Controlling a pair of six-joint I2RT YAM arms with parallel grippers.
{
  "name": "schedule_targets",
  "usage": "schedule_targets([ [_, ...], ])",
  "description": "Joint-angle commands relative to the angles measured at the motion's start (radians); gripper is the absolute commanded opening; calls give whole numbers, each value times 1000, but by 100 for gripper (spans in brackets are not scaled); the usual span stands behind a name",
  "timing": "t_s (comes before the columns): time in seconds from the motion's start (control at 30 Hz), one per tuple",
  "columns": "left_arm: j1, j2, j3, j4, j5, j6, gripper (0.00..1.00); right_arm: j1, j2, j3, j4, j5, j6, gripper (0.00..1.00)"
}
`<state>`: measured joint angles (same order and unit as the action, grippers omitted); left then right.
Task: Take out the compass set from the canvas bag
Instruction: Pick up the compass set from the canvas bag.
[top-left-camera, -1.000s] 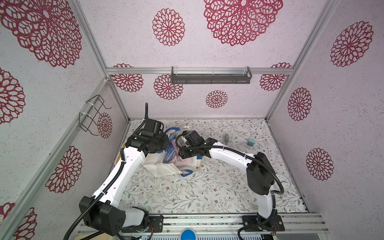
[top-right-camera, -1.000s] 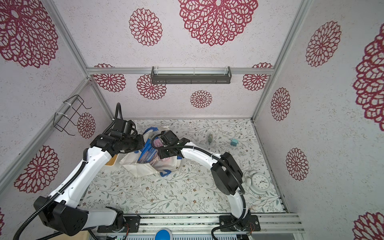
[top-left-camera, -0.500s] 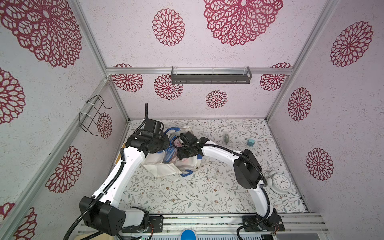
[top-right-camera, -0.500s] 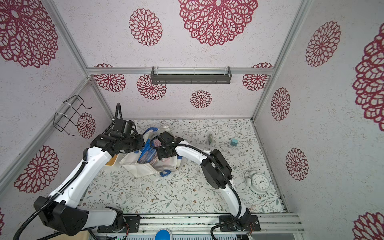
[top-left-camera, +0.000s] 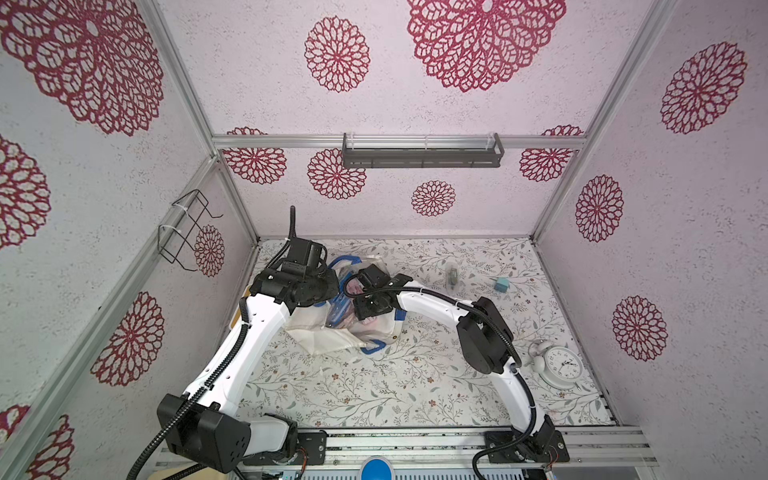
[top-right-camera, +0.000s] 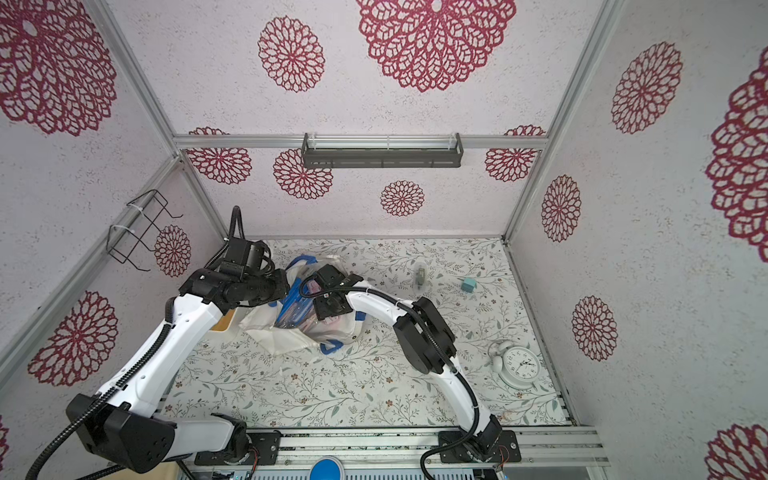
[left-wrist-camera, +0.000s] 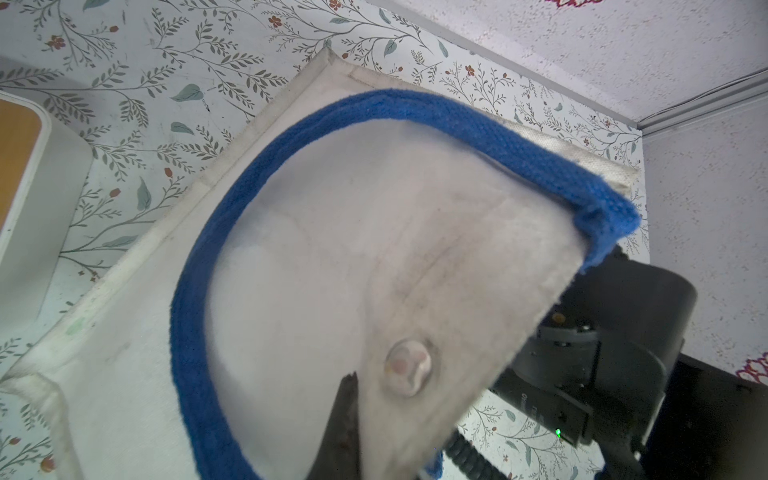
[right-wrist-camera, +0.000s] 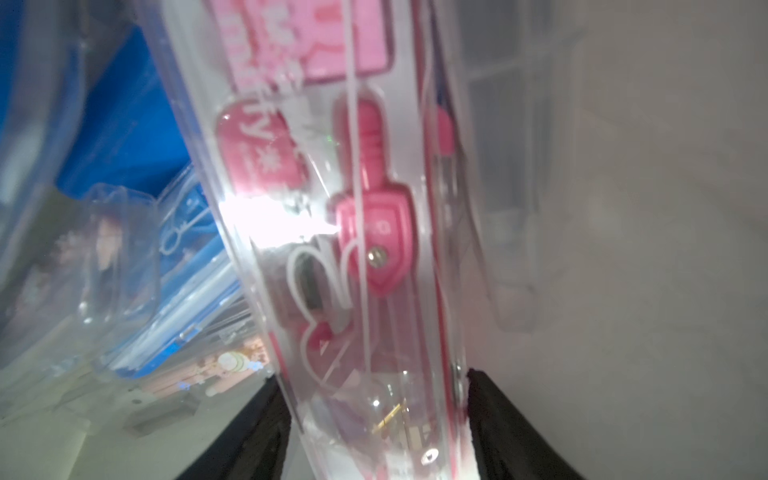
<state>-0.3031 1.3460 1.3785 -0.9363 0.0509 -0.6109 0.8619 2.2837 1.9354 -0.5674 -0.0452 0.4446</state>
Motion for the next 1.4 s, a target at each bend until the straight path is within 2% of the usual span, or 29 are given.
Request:
schedule_targets([
  [0.0, 1, -33, -3, -9, 7, -10, 0, -5, 21, 49, -36, 27, -20, 68],
  [0.27, 2, -33, -1, -10, 7, -5, 0, -5, 78, 123, -74, 37, -10, 66],
  [0.57, 3, -31, 2, -8, 3, -3, 0, -5, 22, 89, -63, 62, -2, 50],
  [0.83, 5, -25, 4, -6, -1, 1, 0, -4, -138, -25, -3, 48, 22, 46],
  [1.17, 13, -15, 6, 7, -6, -2, 0, -4, -427, -264, 81, -39, 14, 43],
  [1.37, 22, -13, 6, 16, -9, -3, 0, -14, -595, -367, 53, 9, -10, 42],
])
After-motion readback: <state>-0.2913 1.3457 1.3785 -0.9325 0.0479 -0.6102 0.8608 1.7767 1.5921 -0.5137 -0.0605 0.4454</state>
